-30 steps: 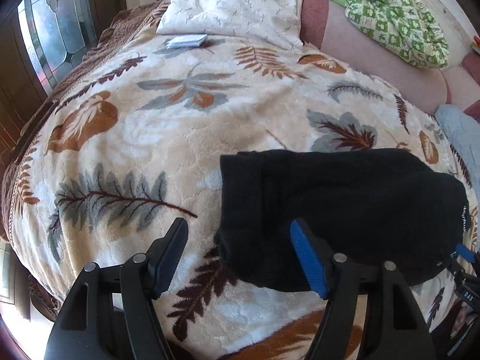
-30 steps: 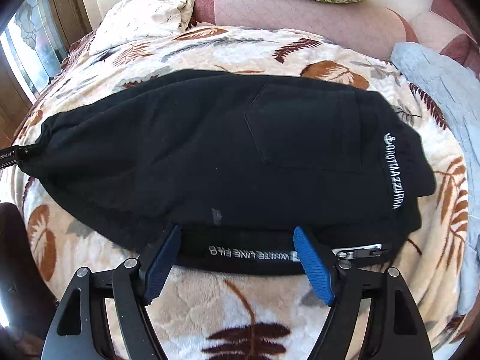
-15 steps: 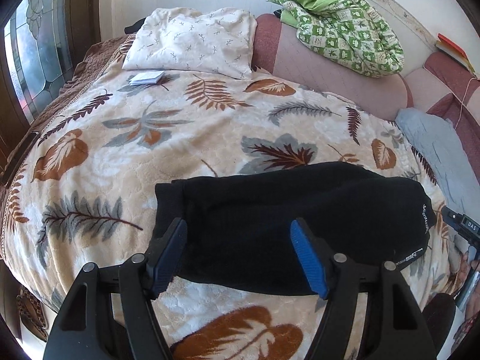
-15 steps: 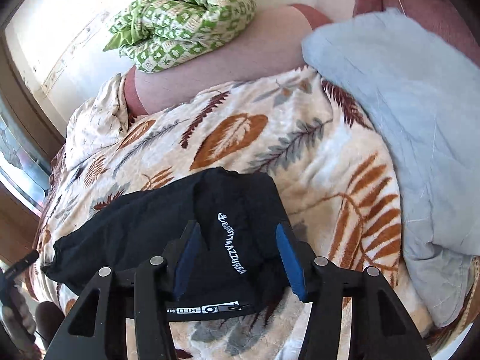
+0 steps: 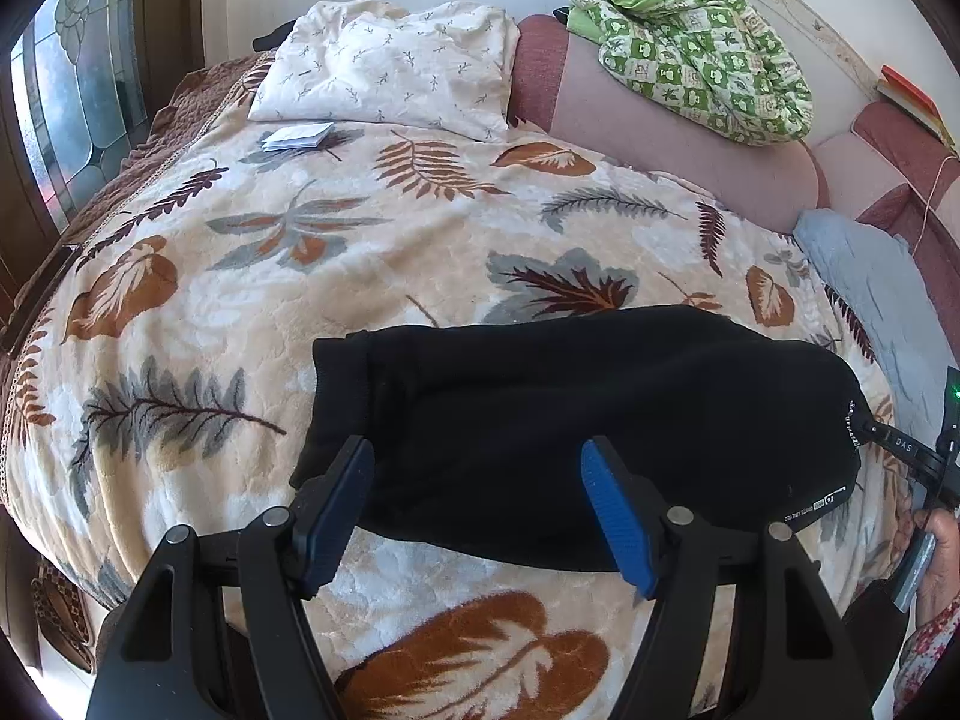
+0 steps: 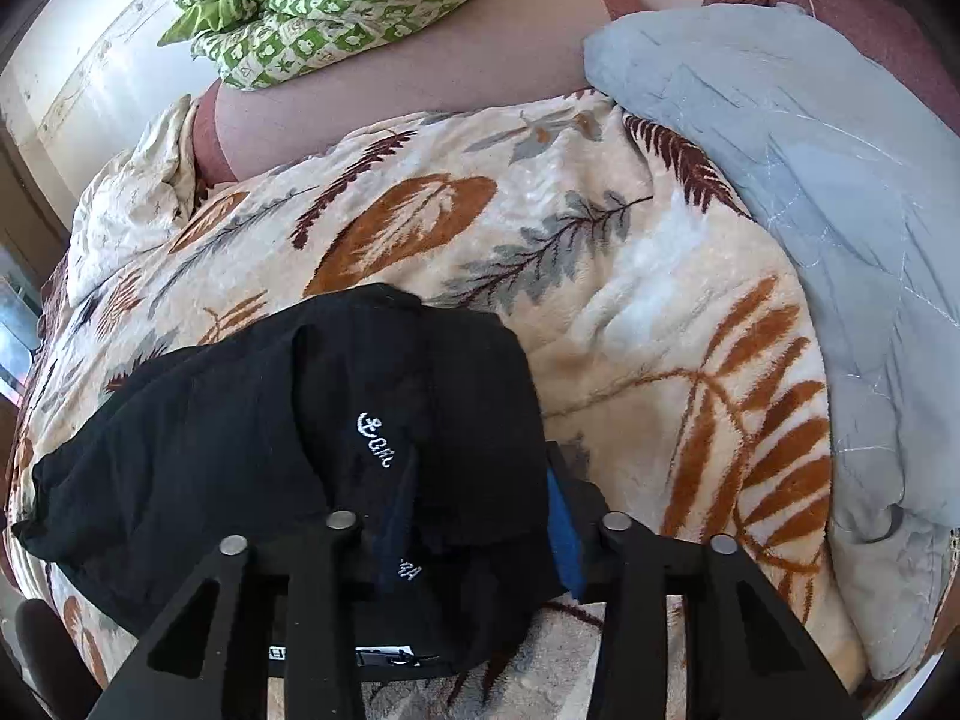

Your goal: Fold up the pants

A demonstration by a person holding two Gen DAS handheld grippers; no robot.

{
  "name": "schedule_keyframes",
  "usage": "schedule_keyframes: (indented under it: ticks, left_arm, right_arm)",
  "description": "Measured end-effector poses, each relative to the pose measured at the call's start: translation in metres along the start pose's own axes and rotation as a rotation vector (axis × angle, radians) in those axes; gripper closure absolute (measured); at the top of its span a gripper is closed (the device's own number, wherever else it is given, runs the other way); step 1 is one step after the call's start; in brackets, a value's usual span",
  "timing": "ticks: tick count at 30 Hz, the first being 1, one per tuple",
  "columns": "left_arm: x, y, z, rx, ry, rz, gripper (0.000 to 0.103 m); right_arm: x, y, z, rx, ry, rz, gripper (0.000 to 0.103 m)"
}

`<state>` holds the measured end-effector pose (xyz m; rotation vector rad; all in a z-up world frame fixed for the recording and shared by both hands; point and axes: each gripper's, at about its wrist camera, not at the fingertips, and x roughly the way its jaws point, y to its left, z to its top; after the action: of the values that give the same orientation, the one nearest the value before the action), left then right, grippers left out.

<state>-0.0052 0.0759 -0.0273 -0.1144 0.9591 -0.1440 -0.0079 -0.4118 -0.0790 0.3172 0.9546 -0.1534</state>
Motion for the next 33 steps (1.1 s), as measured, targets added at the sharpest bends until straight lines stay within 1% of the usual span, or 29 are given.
schedule_keyframes:
  ticks: [1,2,6,8,11,13,15,16,17,18,19,21,22,24,26,28,29,30,32,33]
  left_arm:
    - [0.000,0.000,-0.001,0.001,0.001,0.000,0.032]
    - [0.001,0.001,-0.001,0.003,0.003,-0.001,0.032]
    - [0.006,0.004,0.000,0.009,0.007,-0.001,0.032]
    - [0.011,0.006,0.001,0.003,0.011,-0.002,0.032]
    - [0.015,0.011,0.002,-0.013,0.021,-0.012,0.032]
    - [0.018,0.012,0.004,-0.015,0.024,-0.014,0.032]
    - [0.020,0.009,0.006,-0.004,0.023,-0.008,0.032]
    - [0.020,0.008,0.006,0.003,0.022,-0.008,0.032]
    - [0.019,0.006,0.007,0.011,0.018,-0.008,0.032]
    - [0.018,0.003,0.006,0.023,0.013,-0.008,0.032]
    - [0.019,0.001,0.006,0.035,0.009,-0.006,0.032]
    - [0.024,-0.003,0.006,0.052,0.016,-0.002,0.032]
    - [0.029,-0.005,0.006,0.054,0.028,-0.006,0.032]
    - [0.043,-0.010,0.004,0.054,0.049,-0.011,0.032]
    - [0.058,-0.015,0.000,0.064,0.070,0.021,0.032]
    - [0.073,-0.020,-0.005,0.088,0.099,0.079,0.032]
    - [0.080,-0.021,-0.009,0.098,0.117,0.111,0.032]
    - [0.085,-0.022,-0.013,0.109,0.132,0.126,0.032]
    - [0.086,-0.027,-0.020,0.149,0.132,0.149,0.032]
    - [0.084,-0.029,-0.023,0.177,0.130,0.157,0.032]
  right_arm:
    - [-0.004,0.003,-0.001,-0.011,-0.005,0.010,0.085]
    - [-0.008,0.006,-0.001,-0.023,-0.001,0.005,0.099]
    - [-0.032,0.011,0.001,-0.061,0.010,0.005,0.099]
    - [-0.045,0.008,-0.001,-0.093,0.029,-0.014,0.100]
    - [-0.052,-0.003,-0.006,-0.109,0.076,-0.047,0.100]
    - [-0.049,-0.013,-0.006,-0.092,0.113,-0.054,0.100]
    - [-0.041,-0.030,-0.002,-0.016,0.156,-0.056,0.096]
    - [-0.033,-0.042,0.001,0.043,0.186,-0.091,0.090]
    - [-0.030,-0.048,0.002,0.055,0.188,-0.168,0.085]
    - [-0.031,-0.049,0.003,0.047,0.166,-0.237,0.084]
    - [-0.037,-0.046,0.003,0.034,0.136,-0.222,0.084]
    - [-0.050,-0.025,0.001,-0.017,0.083,-0.136,0.084]
    - [-0.054,-0.010,-0.002,-0.071,0.063,-0.110,0.084]
    - [-0.055,0.023,-0.010,-0.178,0.050,-0.064,0.084]
    - [-0.044,0.057,-0.017,-0.235,0.065,-0.015,0.084]
    - [-0.029,0.090,-0.022,-0.265,0.075,0.037,0.084]
    - [-0.020,0.104,-0.022,-0.274,0.077,0.048,0.084]
    - [-0.012,0.117,-0.023,-0.281,0.083,0.054,0.084]
    - [0.008,0.142,-0.026,-0.292,0.106,0.077,0.084]
    - [0.018,0.147,-0.030,-0.303,0.127,0.074,0.083]
